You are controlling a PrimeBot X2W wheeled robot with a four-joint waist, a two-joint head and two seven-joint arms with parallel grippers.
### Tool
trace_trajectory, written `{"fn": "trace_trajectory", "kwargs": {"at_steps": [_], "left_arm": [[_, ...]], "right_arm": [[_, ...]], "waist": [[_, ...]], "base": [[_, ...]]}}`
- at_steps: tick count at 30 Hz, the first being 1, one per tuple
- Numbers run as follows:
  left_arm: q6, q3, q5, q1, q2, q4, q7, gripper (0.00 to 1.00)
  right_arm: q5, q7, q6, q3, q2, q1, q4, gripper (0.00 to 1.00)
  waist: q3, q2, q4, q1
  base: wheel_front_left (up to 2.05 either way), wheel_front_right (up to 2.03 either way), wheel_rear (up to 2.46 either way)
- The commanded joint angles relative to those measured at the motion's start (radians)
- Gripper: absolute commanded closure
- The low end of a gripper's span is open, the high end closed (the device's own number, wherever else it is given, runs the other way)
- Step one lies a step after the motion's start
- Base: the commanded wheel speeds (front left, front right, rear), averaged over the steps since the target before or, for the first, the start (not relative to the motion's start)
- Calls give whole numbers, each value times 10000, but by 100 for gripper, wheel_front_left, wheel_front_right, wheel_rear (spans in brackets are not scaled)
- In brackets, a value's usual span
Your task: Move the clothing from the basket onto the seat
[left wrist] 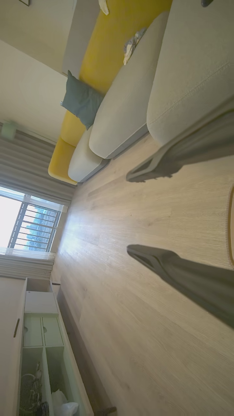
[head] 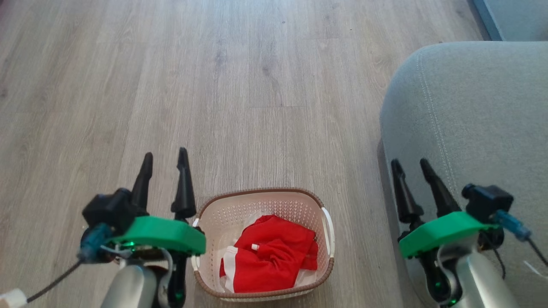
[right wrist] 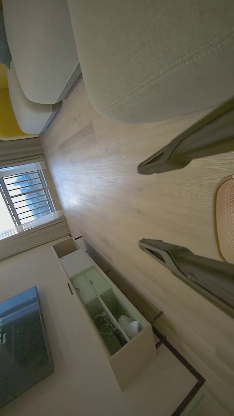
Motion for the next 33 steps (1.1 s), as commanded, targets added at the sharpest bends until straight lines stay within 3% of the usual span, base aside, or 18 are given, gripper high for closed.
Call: {"fn": "trace_trajectory", "kwargs": {"at_steps": [1,11,23,33], "left_arm": [[88,100,317,-351,87,-341,-116,0],[69,-219,1410,-148,22,306,-408,0],[338,-340,3081,-149,-104,-27,-789,0],[164,-436,4071,-141,-167,-167,-1039,0]], "right_arm": [[-319,-176,5,216,-46,-473,-229,0],[-1505,-470,6,466,-14,-772,590,0],[-3120,-854,6,634,10,-1061,952,0],[-3843,-1106,6,768,62,-1242,970,0]], "waist": [[-6,0,-9,0],[-23,0,-65,0],[-15,0,-41,0],[-20,0,-44,0]], "base": [[0,0,0],[0,0,0],[0,0,0],[0,0,0]]}}
